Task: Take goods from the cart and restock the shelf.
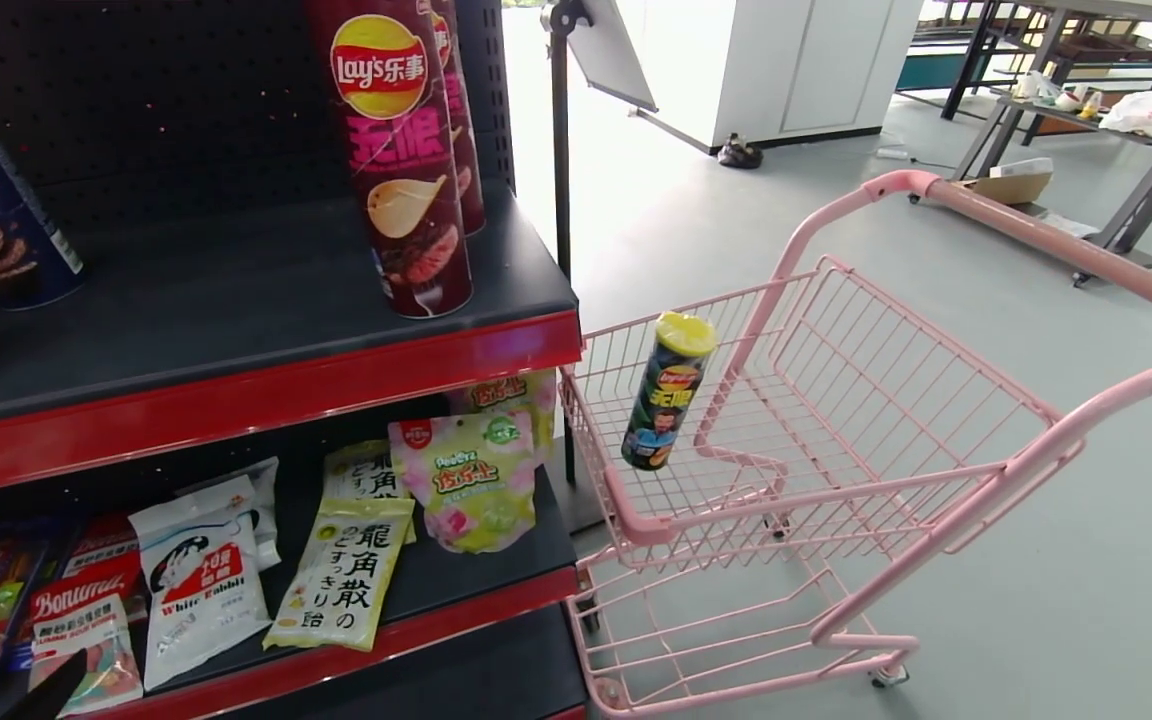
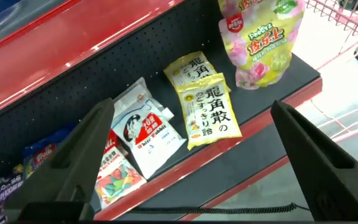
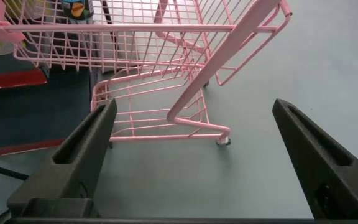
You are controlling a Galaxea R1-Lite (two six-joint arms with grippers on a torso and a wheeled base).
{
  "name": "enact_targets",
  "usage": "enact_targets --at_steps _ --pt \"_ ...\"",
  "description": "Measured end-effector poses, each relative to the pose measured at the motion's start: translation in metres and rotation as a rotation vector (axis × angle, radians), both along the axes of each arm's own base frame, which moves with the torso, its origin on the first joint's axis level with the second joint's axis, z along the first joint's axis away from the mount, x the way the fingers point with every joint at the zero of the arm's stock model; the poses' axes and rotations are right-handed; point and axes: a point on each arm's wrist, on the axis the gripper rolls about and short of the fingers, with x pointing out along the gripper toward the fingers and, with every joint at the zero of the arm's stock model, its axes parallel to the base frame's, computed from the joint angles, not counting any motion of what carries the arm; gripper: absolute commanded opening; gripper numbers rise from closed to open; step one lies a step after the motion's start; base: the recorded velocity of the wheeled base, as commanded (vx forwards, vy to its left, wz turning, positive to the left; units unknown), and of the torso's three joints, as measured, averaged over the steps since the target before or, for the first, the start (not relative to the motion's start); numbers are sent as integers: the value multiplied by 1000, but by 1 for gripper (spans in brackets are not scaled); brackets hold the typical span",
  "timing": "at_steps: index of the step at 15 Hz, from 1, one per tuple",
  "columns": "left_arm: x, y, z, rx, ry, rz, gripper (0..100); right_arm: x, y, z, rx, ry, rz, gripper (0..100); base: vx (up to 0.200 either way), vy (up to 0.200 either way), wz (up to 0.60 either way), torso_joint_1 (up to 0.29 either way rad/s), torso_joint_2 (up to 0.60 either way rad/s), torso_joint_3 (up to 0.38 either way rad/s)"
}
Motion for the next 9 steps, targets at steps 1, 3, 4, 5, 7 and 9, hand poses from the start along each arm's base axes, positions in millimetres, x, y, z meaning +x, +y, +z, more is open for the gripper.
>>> enact_targets --at_steps 1,3,4,5,7,9 --pt "-1 0 0 -2 -4 -4 100 2 0 2 0 -8 1 100 0 0 0 0 0 0" --pt "-4 -1 -4 -10 -8 -36 100 15 0 8 6 -35 18 100 0 0 0 0 0 0" --pt "-7 -1 -8 -15 -9 -58 100 27 0 12 12 -45 34 100 0 0 0 0 0 0" --pt "-9 -1 -12 -19 -12 -71 100 42 0 14 20 -44 61 100 0 0 0 0 0 0" --pt "-13 -1 -16 -29 -19 -71 100 75 3 15 37 -14 122 100 0 0 0 0 0 0" --pt "-15 -1 -19 -36 -20 -69 100 117 10 17 49 11 192 100 0 0 0 0 0 0"
